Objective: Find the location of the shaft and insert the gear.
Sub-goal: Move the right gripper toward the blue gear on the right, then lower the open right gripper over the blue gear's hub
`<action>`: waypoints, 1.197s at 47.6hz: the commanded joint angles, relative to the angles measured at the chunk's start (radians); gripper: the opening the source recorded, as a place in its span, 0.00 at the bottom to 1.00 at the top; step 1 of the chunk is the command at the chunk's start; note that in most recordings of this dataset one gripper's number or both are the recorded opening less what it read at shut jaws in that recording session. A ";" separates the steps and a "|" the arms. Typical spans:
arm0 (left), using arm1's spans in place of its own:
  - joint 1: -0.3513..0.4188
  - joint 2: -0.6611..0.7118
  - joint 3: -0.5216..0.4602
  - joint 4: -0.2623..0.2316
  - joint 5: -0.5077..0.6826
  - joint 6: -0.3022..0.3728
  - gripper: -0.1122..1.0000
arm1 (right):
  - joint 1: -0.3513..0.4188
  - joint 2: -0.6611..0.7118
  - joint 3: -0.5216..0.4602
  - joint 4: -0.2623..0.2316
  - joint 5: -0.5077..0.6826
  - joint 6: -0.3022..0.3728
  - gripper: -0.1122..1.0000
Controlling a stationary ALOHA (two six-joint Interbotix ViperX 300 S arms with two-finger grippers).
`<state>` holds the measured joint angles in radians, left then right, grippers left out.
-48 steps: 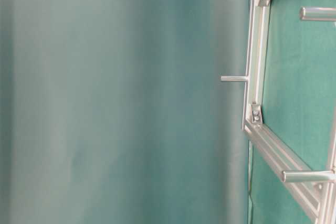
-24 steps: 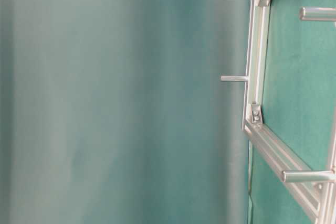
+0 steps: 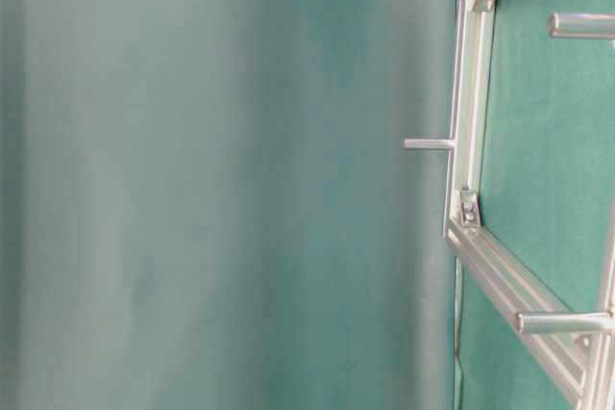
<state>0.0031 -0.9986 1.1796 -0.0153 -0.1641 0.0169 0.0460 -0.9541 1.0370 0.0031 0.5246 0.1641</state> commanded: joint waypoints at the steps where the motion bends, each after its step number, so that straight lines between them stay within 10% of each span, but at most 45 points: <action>1: 0.000 0.009 -0.026 -0.003 -0.005 0.002 0.11 | 0.011 0.008 -0.034 0.005 0.054 0.014 0.94; 25: 0.000 0.011 -0.026 -0.002 -0.005 0.005 0.11 | 0.017 0.048 -0.040 0.063 0.238 0.038 0.94; 57: 0.000 0.012 -0.023 -0.002 -0.005 0.005 0.11 | 0.087 0.351 0.029 0.095 0.146 0.100 0.94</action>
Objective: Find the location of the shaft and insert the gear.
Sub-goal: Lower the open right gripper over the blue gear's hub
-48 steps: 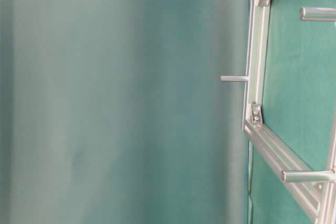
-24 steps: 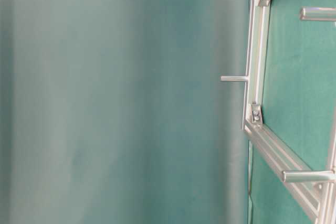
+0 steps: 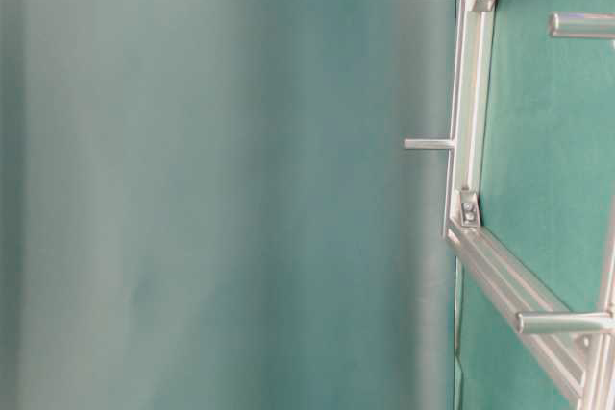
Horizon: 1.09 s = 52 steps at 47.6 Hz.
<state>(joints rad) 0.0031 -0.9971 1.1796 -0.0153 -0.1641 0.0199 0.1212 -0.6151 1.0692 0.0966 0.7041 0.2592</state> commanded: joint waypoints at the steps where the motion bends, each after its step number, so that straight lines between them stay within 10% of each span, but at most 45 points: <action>1: 0.000 0.011 -0.023 -0.003 -0.005 0.002 0.11 | 0.015 0.015 0.000 0.002 -0.041 0.008 0.94; 52: 0.000 0.011 -0.023 -0.003 0.014 0.003 0.11 | 0.048 0.233 0.044 -0.002 -0.235 0.077 0.94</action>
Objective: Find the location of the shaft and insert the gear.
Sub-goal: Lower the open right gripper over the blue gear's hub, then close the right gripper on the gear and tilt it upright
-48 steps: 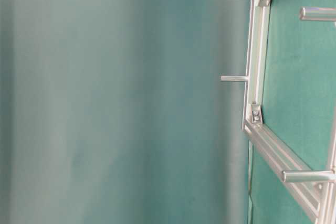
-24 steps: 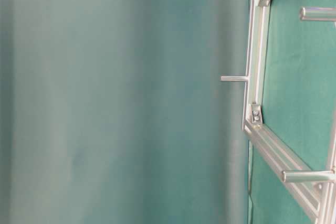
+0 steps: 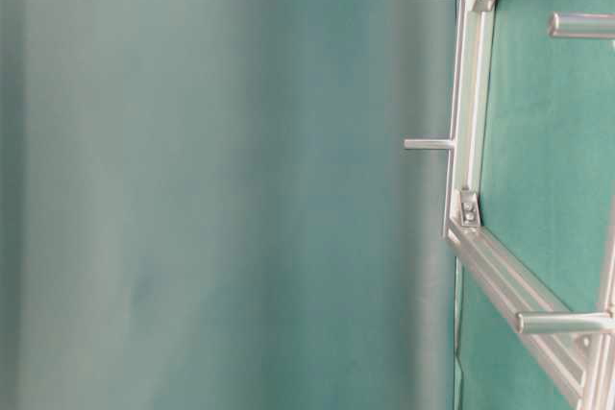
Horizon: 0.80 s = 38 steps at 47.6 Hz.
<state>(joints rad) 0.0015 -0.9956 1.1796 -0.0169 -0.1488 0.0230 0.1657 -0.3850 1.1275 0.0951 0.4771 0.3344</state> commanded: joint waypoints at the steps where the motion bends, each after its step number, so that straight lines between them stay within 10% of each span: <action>1: 0.002 0.009 -0.021 0.000 -0.002 0.000 0.11 | 0.003 0.005 -0.014 0.000 -0.006 0.002 0.94; 38: 0.002 0.009 -0.021 0.000 0.000 0.000 0.11 | 0.003 0.055 -0.028 0.000 -0.017 0.020 0.93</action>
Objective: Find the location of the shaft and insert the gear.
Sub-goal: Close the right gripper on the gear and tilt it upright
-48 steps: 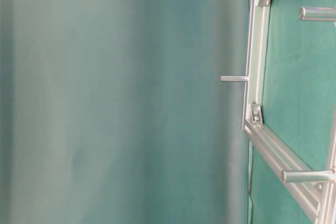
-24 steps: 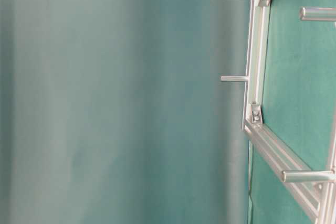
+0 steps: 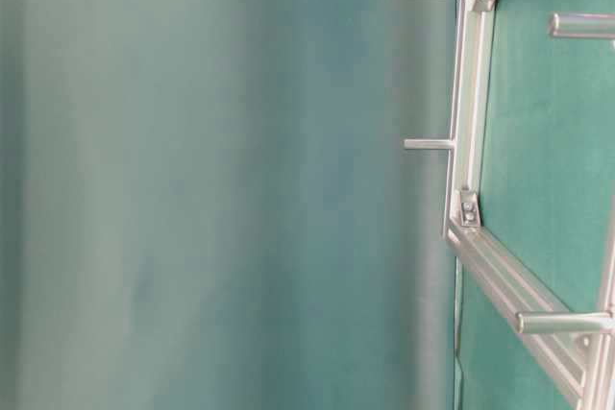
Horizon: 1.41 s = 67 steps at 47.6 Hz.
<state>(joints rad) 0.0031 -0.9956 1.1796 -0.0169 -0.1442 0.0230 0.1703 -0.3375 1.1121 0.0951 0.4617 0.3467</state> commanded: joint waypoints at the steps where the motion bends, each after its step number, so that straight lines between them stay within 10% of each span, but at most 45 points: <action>1: 0.002 0.009 -0.023 -0.002 -0.005 0.000 0.11 | -0.002 0.009 -0.012 0.000 0.000 0.011 0.93; 49: 0.012 0.009 -0.021 0.000 0.006 0.000 0.11 | 0.020 0.075 -0.057 -0.078 0.115 0.143 0.92; 67: 0.018 0.009 -0.023 -0.002 0.008 -0.002 0.11 | 0.020 0.063 -0.052 -0.077 0.115 0.144 0.74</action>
<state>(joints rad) 0.0184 -0.9956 1.1796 -0.0169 -0.1319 0.0230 0.1933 -0.2761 1.0492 0.0153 0.5706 0.4893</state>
